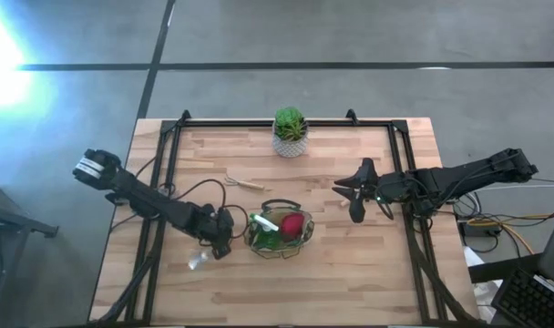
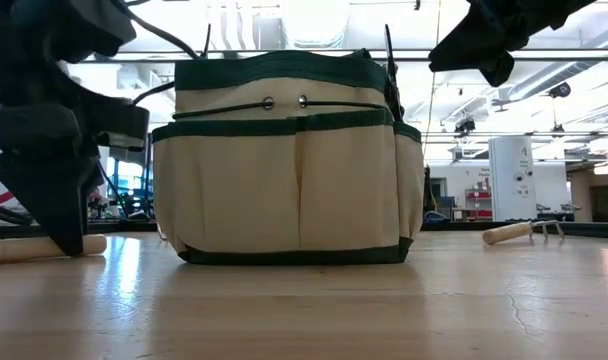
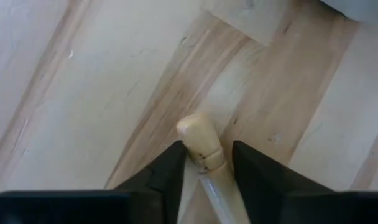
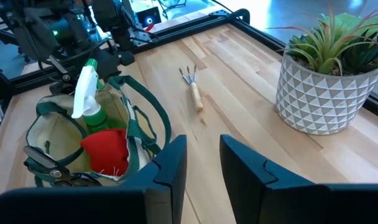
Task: Pick & Place Garden tools in Gardening bag
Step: Put the light brown trowel into the white gardening bag
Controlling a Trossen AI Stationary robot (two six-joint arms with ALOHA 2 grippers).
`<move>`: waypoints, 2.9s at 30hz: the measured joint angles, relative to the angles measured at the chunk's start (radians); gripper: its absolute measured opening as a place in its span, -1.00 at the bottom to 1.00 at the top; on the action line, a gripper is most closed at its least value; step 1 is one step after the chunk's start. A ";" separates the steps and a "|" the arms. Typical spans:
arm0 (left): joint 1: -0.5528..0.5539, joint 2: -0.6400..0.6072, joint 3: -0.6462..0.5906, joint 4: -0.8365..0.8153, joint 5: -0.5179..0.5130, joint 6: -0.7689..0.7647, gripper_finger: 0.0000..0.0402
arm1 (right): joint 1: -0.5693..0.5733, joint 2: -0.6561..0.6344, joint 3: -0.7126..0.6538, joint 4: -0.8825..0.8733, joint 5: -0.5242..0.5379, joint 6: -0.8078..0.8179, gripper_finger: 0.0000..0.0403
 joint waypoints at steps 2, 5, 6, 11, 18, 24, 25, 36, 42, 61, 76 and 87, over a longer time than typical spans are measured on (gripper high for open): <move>0.000 0.005 0.000 -0.005 -0.002 -0.001 -0.51 | 0.000 0.000 0.000 0.000 0.000 0.000 -0.58; 0.000 0.003 -0.001 -0.006 0.001 -0.003 -0.69 | 0.000 0.000 0.000 0.000 0.000 0.000 -0.60; 0.000 -0.001 -0.001 -0.006 0.003 -0.003 -0.69 | 0.000 0.000 0.000 0.000 0.000 0.000 -0.60; 0.000 -0.020 -0.001 -0.006 0.006 -0.001 -0.69 | 0.000 0.000 0.000 -0.001 0.000 0.000 -0.59; 0.000 -0.031 -0.001 -0.007 0.007 0.005 -0.69 | 0.000 0.000 0.000 0.000 0.000 0.000 -0.53; -0.001 -0.031 -0.001 -0.007 0.001 0.004 -0.69 | 0.000 0.000 0.000 -0.001 0.000 0.000 -0.51; -0.002 -0.032 0.000 -0.007 -0.001 0.003 -0.69 | 0.000 0.000 0.000 -0.001 0.000 0.000 -0.50; -0.063 -0.179 0.005 0.012 -0.104 -0.016 -0.69 | 0.000 0.000 -0.001 -0.002 0.000 -0.001 -0.58; -0.139 -0.271 0.005 0.019 -0.297 -0.078 -0.69 | 0.000 0.000 -0.002 -0.002 0.000 -0.001 -0.61; -0.404 -0.259 0.234 0.034 -0.754 -0.150 -0.69 | -0.007 -0.012 -0.001 0.001 0.038 0.012 -0.58; -0.433 0.067 0.545 0.064 -1.260 -0.007 -0.69 | -0.114 -0.006 0.021 -0.002 0.302 0.013 -0.52; -0.416 0.271 0.741 0.108 -1.415 0.030 -0.69 | -0.177 -0.010 0.037 0.001 0.315 -0.049 -0.47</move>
